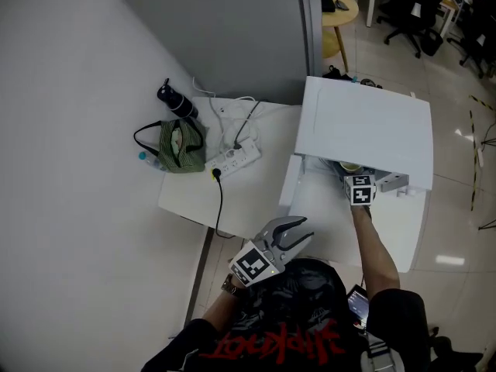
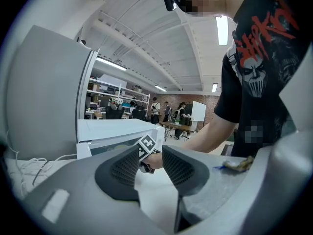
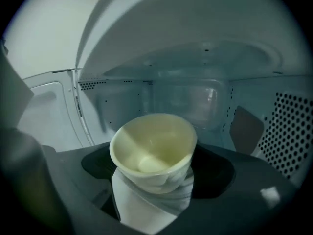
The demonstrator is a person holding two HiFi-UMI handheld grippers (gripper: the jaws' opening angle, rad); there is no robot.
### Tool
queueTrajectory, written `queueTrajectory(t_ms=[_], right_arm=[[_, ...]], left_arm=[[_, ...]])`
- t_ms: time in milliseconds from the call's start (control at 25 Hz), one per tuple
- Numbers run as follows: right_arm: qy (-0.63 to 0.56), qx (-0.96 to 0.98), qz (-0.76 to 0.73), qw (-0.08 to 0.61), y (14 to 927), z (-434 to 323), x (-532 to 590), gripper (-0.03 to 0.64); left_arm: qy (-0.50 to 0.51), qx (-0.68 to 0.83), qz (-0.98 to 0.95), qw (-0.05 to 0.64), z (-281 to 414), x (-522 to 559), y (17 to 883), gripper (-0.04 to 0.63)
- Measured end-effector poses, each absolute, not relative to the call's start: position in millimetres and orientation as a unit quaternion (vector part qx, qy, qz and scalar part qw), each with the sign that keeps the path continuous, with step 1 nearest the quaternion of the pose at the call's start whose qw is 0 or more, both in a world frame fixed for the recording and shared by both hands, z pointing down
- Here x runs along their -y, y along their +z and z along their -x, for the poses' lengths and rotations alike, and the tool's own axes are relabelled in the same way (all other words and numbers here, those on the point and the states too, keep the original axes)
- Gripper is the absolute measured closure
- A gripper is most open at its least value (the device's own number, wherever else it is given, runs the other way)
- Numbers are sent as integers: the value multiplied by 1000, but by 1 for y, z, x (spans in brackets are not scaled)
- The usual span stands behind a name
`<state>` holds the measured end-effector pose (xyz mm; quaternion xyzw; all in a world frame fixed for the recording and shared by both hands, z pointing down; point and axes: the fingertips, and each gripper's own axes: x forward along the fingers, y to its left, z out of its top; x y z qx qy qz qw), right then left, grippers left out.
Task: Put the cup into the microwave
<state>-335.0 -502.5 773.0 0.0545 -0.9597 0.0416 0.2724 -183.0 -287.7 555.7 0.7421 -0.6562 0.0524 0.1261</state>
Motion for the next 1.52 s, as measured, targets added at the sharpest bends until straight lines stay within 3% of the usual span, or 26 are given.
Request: queueTrajectory(t_ms=[520,760,840,1000,1120,1520], right_arm=[[112,958,-78,252,791,358,520,156],[140,963,-50,226,757,313,500,174],[150,966,-37,205,736,294,487,235],[132,978,-10,160,672,257,466,485],[102,986,8,133,628,235,439,612],[31,997,-2,74,522,190,380,612]], left_arm=[[54,679,-722,121,195,288,558,445],[30,681,-721,125,200,292,552,445],[19,687,-714,134,206,291,549,445],[-6,682,-719,131,215,290,544,446],[11,669,-733,126,208,294,546,446],[-6,652,-753,90,176,312,512,446]])
